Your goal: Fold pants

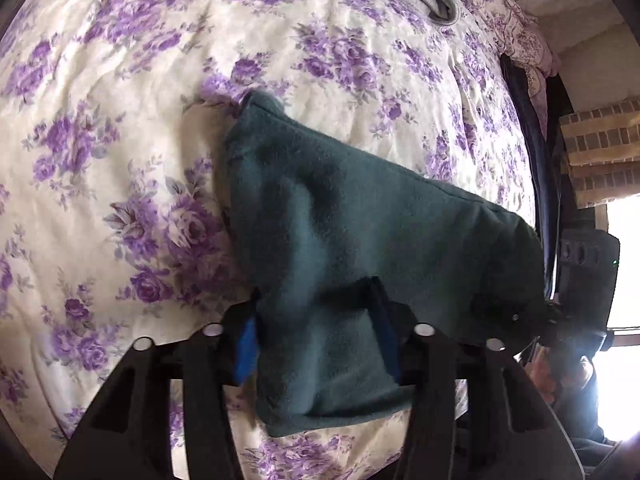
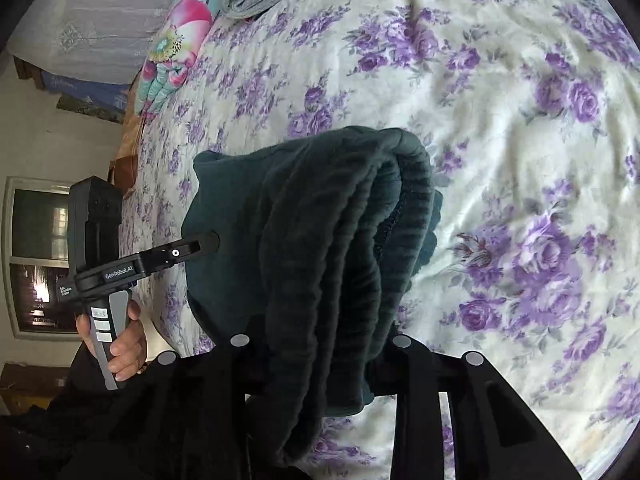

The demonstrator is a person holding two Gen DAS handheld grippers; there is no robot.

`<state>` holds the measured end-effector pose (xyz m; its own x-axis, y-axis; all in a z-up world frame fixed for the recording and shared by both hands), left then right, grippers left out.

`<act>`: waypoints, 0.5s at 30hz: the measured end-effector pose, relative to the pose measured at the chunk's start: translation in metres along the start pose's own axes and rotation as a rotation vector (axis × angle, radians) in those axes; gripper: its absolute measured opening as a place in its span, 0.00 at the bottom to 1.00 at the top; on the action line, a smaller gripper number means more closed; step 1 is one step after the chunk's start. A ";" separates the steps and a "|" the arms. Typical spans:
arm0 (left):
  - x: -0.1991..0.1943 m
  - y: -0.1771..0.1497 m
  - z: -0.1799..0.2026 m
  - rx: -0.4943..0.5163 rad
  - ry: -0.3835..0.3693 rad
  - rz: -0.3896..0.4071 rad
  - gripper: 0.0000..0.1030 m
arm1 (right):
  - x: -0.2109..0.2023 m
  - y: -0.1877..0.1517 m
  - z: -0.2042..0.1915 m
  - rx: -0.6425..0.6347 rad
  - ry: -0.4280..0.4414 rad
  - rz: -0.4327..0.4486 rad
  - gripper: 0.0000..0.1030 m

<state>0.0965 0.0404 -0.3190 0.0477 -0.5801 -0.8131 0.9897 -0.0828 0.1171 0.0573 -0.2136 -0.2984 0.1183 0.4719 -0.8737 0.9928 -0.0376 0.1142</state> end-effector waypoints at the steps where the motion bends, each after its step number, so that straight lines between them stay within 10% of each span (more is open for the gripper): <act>1: -0.004 -0.001 0.003 0.021 0.013 0.004 0.29 | -0.003 -0.002 -0.004 -0.017 -0.021 0.008 0.30; 15: -0.054 0.013 0.030 0.073 -0.025 0.100 0.13 | -0.060 0.015 -0.061 -0.141 -0.014 0.159 0.30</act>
<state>0.1027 0.0460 -0.2568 0.1411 -0.6086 -0.7808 0.9676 -0.0820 0.2388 0.0634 -0.1892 -0.2156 0.2748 0.4575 -0.8457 0.9488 0.0135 0.3156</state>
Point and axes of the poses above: each gripper's, at about its wrist camera, not at the fingertips, and x roughly the way its jaws point, z to its right, y to its top, the point moved 4 cm from there along x, roughly the way its jaws point, and after that the axes turned 9 degrees about -y, right-handed, at the moved point
